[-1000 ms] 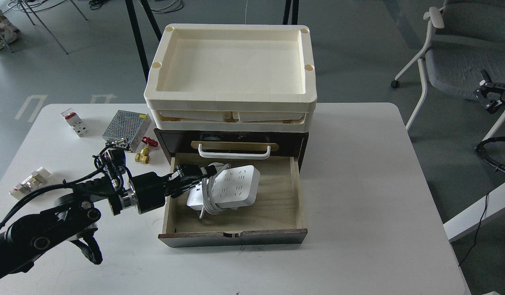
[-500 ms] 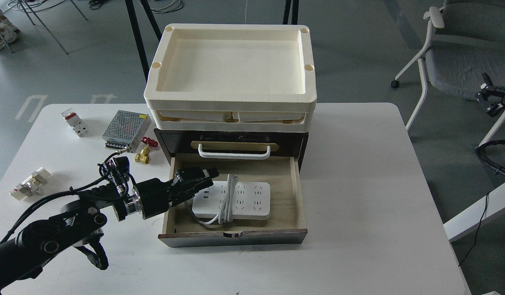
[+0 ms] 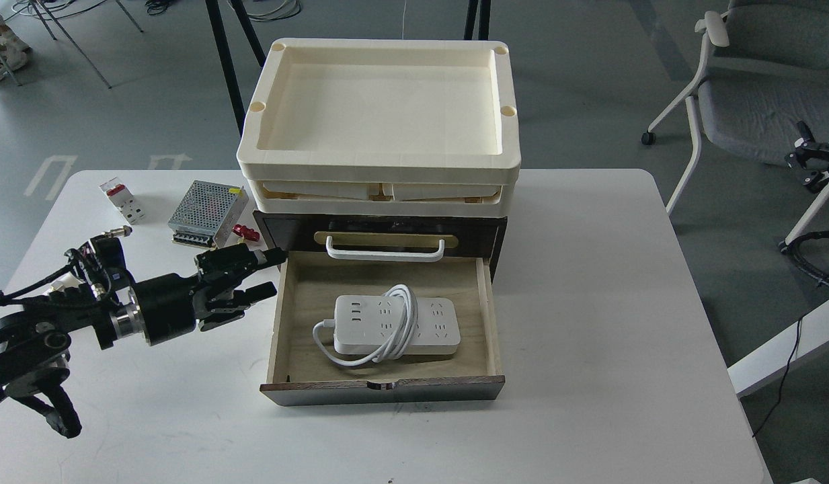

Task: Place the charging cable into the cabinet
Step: 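Withdraw the left gripper from the drawer toward the table edge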

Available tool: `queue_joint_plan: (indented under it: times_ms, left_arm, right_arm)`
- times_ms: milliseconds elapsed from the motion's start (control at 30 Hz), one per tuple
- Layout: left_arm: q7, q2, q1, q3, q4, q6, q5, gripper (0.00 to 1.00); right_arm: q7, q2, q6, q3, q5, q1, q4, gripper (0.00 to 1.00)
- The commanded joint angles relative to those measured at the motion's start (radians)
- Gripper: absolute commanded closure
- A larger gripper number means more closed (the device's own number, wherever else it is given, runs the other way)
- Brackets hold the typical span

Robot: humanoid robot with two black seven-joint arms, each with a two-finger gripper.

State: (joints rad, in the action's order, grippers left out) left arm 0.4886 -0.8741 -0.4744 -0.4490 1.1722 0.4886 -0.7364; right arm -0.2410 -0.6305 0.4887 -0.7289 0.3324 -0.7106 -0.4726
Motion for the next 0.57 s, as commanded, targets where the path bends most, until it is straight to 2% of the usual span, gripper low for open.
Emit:
queue_joint_plan:
  times_ms: [0, 133, 267, 367, 533]
  left_arm:
    - [0.000, -0.040, -0.001, -0.077, -0.084, 0.000, 0.240, 0.10]
    - [0.000, -0.042, -0.036, -0.160, -0.267, 0.000, 0.423, 0.09]
    - [0.000, -0.016, -0.170, -0.175, -0.426, 0.000, 0.454, 0.09]
    - [0.000, 0.038, -0.208, -0.175, -0.448, 0.000, 0.454, 0.08]
    - [0.000, 0.046, -0.216, -0.177, -0.447, 0.000, 0.453, 0.06]
  right_arm:
    - [-0.001, 0.000, 0.000, -0.009, 0.000, -0.001, -0.012, 0.00]
    - [-0.003, -0.003, 0.000, -0.059, 0.000, 0.000, -0.081, 0.00]
    - [-0.001, -0.020, 0.000, -0.073, -0.007, -0.010, -0.214, 0.00]
    - [0.000, -0.008, 0.000, -0.073, -0.013, -0.013, -0.268, 0.00]
    - [-0.001, -0.005, 0.000, -0.060, -0.018, -0.013, -0.282, 0.00]
